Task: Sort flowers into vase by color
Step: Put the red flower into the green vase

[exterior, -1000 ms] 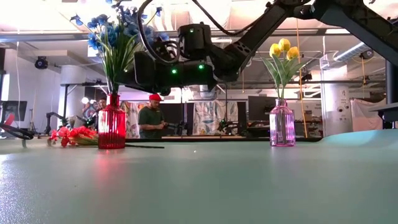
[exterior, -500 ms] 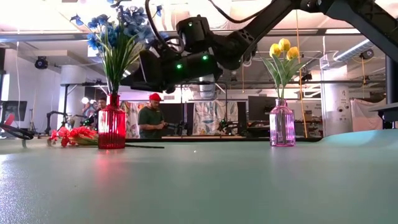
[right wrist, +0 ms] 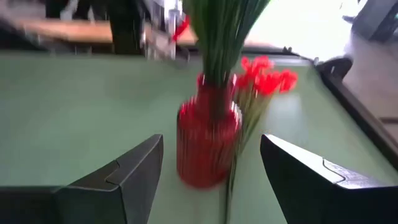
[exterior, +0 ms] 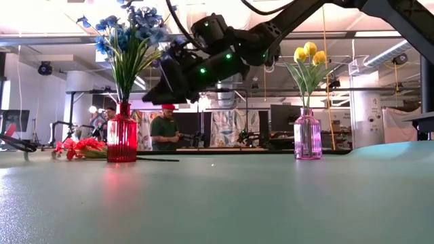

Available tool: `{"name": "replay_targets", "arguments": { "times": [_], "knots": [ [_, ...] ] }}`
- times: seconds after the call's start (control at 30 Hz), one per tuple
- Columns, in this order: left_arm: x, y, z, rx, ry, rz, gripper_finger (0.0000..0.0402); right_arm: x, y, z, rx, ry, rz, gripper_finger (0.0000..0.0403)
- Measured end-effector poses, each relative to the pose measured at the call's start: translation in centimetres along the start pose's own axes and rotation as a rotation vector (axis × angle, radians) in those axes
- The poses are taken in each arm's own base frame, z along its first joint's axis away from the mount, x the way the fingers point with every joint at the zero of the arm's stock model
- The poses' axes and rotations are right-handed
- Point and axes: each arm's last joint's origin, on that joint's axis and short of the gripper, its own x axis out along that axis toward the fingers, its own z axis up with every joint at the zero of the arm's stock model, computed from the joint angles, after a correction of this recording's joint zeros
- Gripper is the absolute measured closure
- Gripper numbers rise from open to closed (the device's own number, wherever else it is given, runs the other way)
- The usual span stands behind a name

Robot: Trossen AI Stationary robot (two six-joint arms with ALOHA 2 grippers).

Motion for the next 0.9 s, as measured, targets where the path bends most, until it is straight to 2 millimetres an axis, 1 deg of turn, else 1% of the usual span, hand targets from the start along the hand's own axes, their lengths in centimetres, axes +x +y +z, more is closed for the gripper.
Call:
{"name": "replay_targets", "arguments": {
  "times": [0.2,0.33,0.47,0.53,0.6,0.73,0.83,0.9],
  "knots": [
    [0.1,-0.1,0.0,-0.006,0.002,0.001,0.0279,-1.5,0.0,0.3,-0.001,0.129,0.013,0.014],
    [0.3,-0.3,0.0,-0.003,0.008,0.011,0.0279,-2.1,0.2,-0.3,0.009,0.242,0.029,0.014],
    [0.7,-0.6,0.0,0.007,0.018,0.013,0.0279,-2.4,0.1,-0.9,0.019,0.301,0.008,0.014],
    [0.8,-0.8,-0.1,0.019,0.026,0.012,0.0279,-2.4,-0.1,-1.3,0.023,0.303,0.0,0.014],
    [0.9,-0.9,-0.2,0.028,0.033,0.012,0.0279,-2.2,-0.3,-2.2,0.029,0.289,-0.009,0.014],
    [0.9,-0.9,-0.2,0.033,0.036,0.012,0.0279,-2.1,-0.8,-4.2,0.074,0.185,-0.037,0.014],
    [0.8,-0.8,-0.2,0.031,0.034,0.012,0.0279,-2.3,-1.0,-5.1,0.104,0.097,-0.051,0.0141],
    [0.7,-0.7,-0.2,0.031,0.032,0.011,0.0279,-2.5,-0.9,-5.8,0.128,0.081,-0.055,0.0144]
  ]
}}
